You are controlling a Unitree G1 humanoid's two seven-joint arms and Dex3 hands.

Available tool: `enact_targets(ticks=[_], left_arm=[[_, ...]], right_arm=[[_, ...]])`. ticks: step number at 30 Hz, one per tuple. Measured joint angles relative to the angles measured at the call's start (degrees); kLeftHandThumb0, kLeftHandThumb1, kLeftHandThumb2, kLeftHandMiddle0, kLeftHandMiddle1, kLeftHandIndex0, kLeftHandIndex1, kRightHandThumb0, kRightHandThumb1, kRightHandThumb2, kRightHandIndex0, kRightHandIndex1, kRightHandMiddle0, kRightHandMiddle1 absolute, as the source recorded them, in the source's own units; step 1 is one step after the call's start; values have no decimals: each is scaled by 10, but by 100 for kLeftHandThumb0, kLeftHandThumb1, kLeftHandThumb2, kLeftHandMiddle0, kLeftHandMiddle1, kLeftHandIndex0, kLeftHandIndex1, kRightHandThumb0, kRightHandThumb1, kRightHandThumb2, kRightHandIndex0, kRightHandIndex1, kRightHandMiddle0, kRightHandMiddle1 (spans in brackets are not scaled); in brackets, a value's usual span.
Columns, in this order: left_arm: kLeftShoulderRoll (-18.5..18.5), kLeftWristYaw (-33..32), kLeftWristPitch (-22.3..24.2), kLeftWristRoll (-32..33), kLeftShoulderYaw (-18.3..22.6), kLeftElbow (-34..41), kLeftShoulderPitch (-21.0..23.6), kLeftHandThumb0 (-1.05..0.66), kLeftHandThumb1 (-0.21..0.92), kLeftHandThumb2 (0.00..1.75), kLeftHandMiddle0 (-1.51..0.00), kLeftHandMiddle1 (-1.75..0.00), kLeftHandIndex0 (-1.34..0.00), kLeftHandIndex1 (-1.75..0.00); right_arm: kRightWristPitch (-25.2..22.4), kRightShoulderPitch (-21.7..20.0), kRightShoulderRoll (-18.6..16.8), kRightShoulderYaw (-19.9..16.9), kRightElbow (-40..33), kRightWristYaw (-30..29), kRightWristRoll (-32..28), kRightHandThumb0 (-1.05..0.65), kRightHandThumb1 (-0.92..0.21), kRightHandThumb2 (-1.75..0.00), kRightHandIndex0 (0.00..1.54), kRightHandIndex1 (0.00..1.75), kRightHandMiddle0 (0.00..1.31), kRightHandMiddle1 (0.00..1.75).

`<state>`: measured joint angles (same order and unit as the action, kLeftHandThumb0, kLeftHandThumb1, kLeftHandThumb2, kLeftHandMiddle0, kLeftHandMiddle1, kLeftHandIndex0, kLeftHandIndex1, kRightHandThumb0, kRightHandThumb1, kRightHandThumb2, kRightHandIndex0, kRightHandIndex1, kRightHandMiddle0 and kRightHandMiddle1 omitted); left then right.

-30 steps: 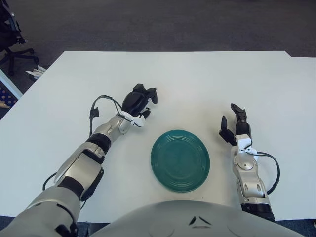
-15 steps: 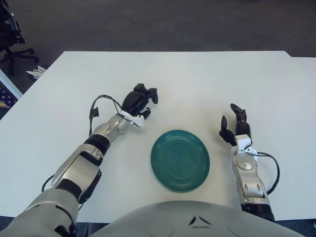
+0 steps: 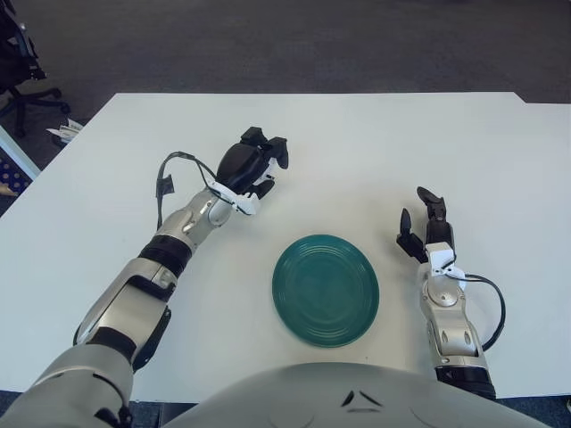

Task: Put the charger into the plate.

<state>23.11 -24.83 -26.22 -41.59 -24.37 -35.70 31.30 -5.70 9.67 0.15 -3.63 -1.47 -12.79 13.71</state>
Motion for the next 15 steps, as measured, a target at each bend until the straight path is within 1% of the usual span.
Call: enact_targets(ticks=[9, 15], left_arm=[[0, 3, -1, -1, 4, 12, 0, 0, 13, 154, -72, -175, -55, -175], [0, 3, -2, -2, 6, 12, -2, 0, 10, 157, -74, -175, -56, -175]], right_arm=[[9, -1, -2, -3, 6, 0, -1, -64, -92, -85, 13, 0, 0, 60], [16, -1, -4, -5, 9, 0, -2, -64, -92, -85, 12, 0, 0, 61]])
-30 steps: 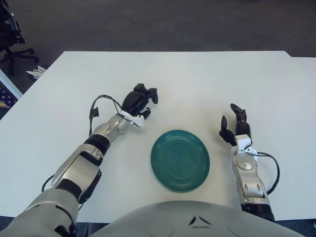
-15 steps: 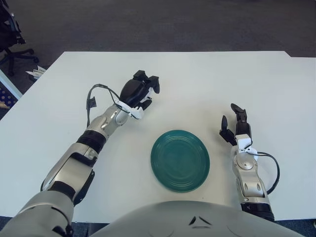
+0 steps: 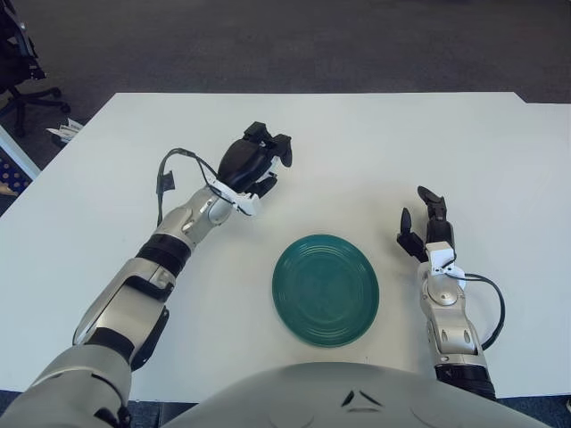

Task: Put the charger into the plate.

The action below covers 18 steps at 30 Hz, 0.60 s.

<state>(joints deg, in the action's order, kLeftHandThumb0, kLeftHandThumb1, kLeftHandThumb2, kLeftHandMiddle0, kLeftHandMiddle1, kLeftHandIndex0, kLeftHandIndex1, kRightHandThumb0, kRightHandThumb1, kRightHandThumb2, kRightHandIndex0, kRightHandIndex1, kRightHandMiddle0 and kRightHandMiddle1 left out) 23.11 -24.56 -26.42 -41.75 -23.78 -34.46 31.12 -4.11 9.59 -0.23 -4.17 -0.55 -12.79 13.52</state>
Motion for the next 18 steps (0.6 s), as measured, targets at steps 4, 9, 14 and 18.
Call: enact_targets(ticks=[4, 9, 14, 18], left_arm=[[0, 0, -4, -4, 0, 0, -1, 0, 8, 160, -76, -175, -58, -175], [0, 0, -4, -10, 0, 7, -4, 0, 7, 161, -77, -175, -59, -175], [0, 0, -4, -16, 0, 16, -7, 0, 5, 163, -78, -175, -61, -175], [1, 0, -4, -17, 1, 23, -9, 0, 5, 163, -78, -175, -61, -175]], right_arm=[[6, 0, 0, -1, 3, 0, -1, -64, -92, -85, 12, 0, 0, 61], [9, 0, -1, -3, 4, 0, -5, -63, -92, -84, 12, 0, 0, 61], [9, 0, -2, -3, 5, 0, -6, -63, -92, -84, 12, 0, 0, 61], [9, -1, -2, -3, 5, 0, -6, -63, -92, -84, 12, 0, 0, 61]])
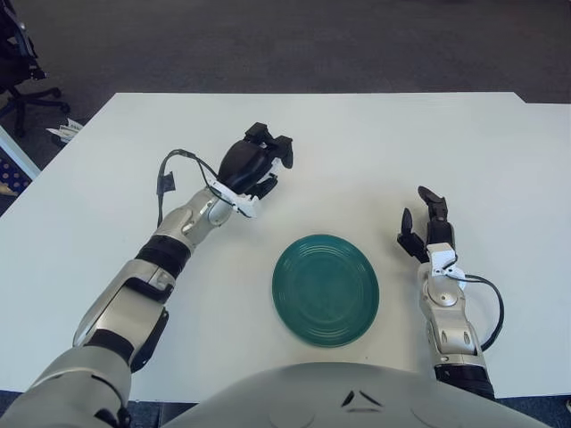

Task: Put the charger into the plate.

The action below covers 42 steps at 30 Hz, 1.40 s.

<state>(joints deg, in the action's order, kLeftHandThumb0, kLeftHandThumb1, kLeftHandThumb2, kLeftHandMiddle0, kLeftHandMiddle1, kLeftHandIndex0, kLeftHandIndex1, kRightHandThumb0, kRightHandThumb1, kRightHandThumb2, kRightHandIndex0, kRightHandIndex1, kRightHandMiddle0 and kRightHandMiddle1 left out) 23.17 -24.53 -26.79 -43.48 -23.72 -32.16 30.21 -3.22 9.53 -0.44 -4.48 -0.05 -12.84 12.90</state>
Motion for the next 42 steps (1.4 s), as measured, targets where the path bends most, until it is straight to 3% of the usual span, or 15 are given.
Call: enact_targets(ticks=[7, 16, 26, 34, 42], left_arm=[[1, 19, 27, -6, 4, 80, -29, 0, 9, 158, -75, -175, -57, -175], [-8, 60, 53, -25, 4, 245, -102, 0, 7, 160, -77, -175, -59, -175], [-9, 113, 62, -37, 12, 349, -119, 0, 3, 164, -81, -173, -61, -175], [-23, 175, 87, -58, 2, 462, -168, 0, 1, 167, -84, -173, -62, -175], [-33, 239, 81, -18, -2, 531, -223, 0, 0, 164, -87, -165, -62, -175]], right_arm=[[0, -1, -1, 0, 0, -2, 0, -63, -92, -84, 13, 0, 0, 61], [0, -2, -1, 0, 3, -4, 0, -63, -92, -84, 12, 0, 0, 61], [0, -5, -1, 0, 5, -6, 0, -64, -92, -84, 12, 0, 0, 61], [0, -7, -1, 1, 9, -10, 1, -64, -92, -85, 13, 0, 0, 61], [0, -9, -2, 1, 11, -11, 0, -65, -92, -86, 13, 0, 0, 57]])
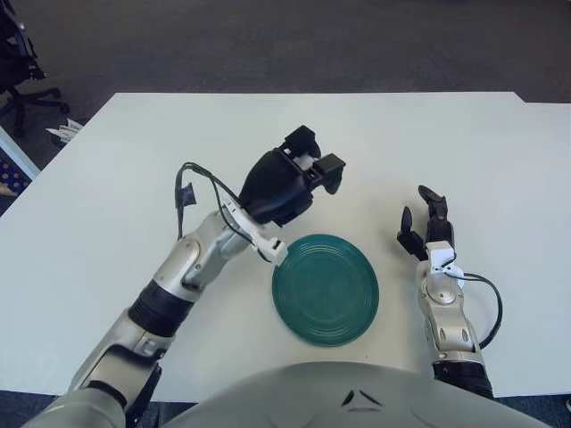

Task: Put the charger into the plate.

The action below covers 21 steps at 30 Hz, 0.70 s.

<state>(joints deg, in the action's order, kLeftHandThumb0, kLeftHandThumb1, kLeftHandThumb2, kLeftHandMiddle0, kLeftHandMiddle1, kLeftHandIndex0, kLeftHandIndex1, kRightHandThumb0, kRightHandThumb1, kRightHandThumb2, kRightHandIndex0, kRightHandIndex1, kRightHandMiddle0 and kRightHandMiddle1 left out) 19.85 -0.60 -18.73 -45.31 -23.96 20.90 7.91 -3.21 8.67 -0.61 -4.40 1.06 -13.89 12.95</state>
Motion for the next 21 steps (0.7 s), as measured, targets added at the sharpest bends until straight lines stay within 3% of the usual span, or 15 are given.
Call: enact_targets(ticks=[8, 21], left_arm=[[-4, 43, -5, 24, -1, 49, -34, 0, 3, 160, -87, -162, -60, -175], [9, 97, -24, 56, -6, 127, -133, 0, 15, 149, -76, -167, -50, -175]], right_arm=[[1, -7, -2, -3, 8, -6, 0, -65, -92, -87, 16, 1, 0, 52], [1, -9, -10, 0, 10, -15, 0, -64, -92, -84, 19, 1, 0, 56]])
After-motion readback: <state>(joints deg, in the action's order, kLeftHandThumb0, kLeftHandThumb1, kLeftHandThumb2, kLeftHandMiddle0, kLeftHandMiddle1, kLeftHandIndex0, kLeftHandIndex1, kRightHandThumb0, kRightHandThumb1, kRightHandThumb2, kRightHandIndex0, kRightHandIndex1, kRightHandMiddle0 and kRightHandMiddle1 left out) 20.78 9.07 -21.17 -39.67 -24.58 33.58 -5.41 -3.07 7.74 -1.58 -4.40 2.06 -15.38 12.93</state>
